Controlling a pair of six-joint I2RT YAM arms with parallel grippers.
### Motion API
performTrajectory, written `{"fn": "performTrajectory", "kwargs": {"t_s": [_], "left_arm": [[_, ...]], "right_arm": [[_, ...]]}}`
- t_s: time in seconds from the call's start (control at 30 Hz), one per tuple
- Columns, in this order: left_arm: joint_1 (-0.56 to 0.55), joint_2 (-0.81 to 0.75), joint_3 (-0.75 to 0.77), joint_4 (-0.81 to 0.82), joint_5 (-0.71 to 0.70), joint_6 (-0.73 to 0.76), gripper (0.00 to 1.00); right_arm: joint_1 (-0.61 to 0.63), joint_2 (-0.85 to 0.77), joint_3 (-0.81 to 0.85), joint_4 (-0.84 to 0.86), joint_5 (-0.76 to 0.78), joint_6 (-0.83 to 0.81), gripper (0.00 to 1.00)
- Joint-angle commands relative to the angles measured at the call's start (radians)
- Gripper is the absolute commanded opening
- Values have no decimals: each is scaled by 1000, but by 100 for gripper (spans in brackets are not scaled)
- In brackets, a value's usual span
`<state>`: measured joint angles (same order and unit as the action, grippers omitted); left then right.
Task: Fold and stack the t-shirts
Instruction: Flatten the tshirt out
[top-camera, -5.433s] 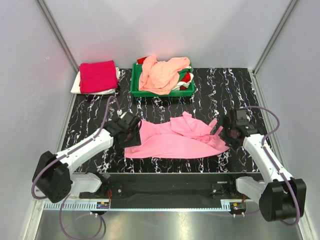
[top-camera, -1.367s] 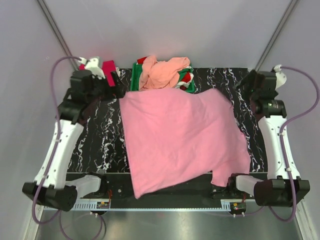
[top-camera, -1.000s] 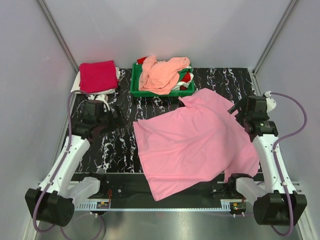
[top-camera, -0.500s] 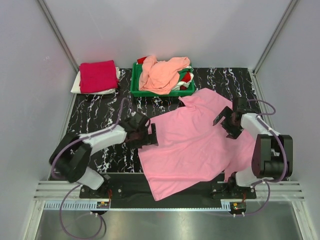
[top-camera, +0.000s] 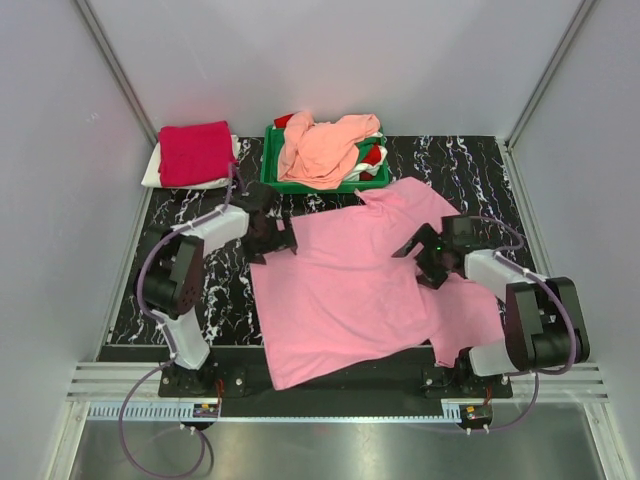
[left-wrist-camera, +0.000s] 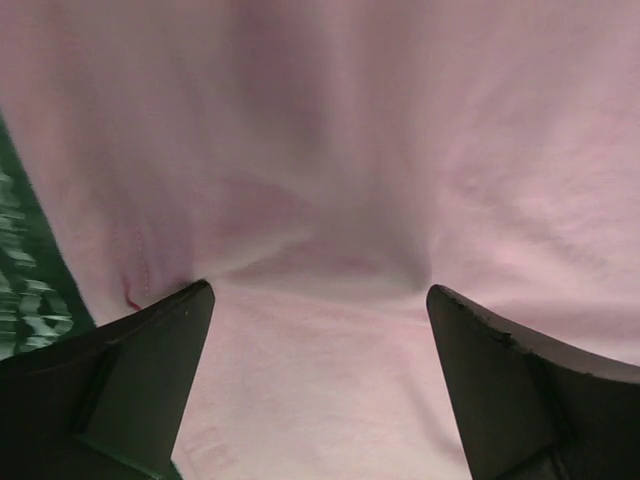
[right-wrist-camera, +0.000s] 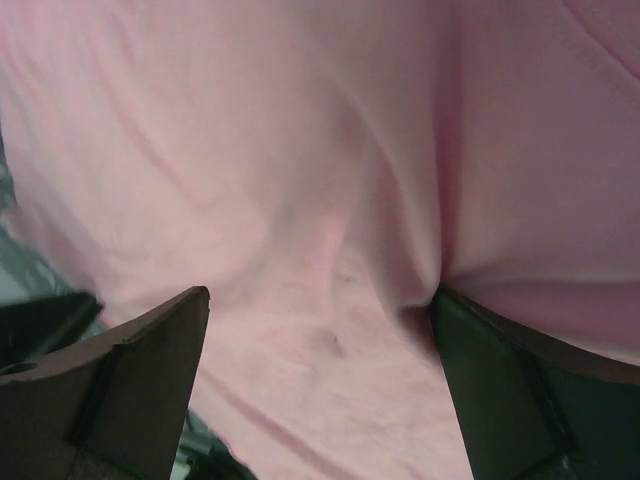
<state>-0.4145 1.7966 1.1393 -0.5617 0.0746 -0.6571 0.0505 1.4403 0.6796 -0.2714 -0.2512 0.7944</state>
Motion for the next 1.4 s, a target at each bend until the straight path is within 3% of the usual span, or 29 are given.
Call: {"fn": "performTrajectory", "kwargs": {"t_s": [0.0, 0.03, 0.13, 0.2, 0.3, 0.47, 0.6, 0.73, 0.97, 1.33, 1.37], "left_arm": [[156, 69, 32, -115, -61, 112, 99], [183, 84, 83, -144, -53, 126, 98], [238, 136, 184, -210, -44, 177, 98], [238, 129, 217, -228, -51, 203, 98], [226, 61, 229, -245, -33, 211, 99], [181, -101, 221, -297, -61, 218, 99], [134, -221, 179, -314, -70, 202, 99], [118, -334, 41, -238, -1, 177, 99], [91, -422, -131, -138, 36, 139, 99], [89, -430, -174, -109, 65, 137, 99], [91, -425, -173, -104, 70, 137, 99]], "right_arm": [[202, 37, -110, 66, -97, 215, 100], [292, 42, -109, 110, -112, 245, 100], [374, 58, -42, 52, -91, 273, 100], [377, 32, 24, -12, -27, 224, 100], [374, 6, 182, -248, 128, 109, 100], [367, 49, 449, -353, 283, -24, 100], [246, 201, 590, -325, 232, -72, 100], [163, 408, 719, -279, 152, -106, 95], [101, 736, 957, -255, 115, -133, 92], [-72, 832, 1032, -339, 227, -101, 91], [-84, 851, 1066, -348, 216, -106, 81]]}}
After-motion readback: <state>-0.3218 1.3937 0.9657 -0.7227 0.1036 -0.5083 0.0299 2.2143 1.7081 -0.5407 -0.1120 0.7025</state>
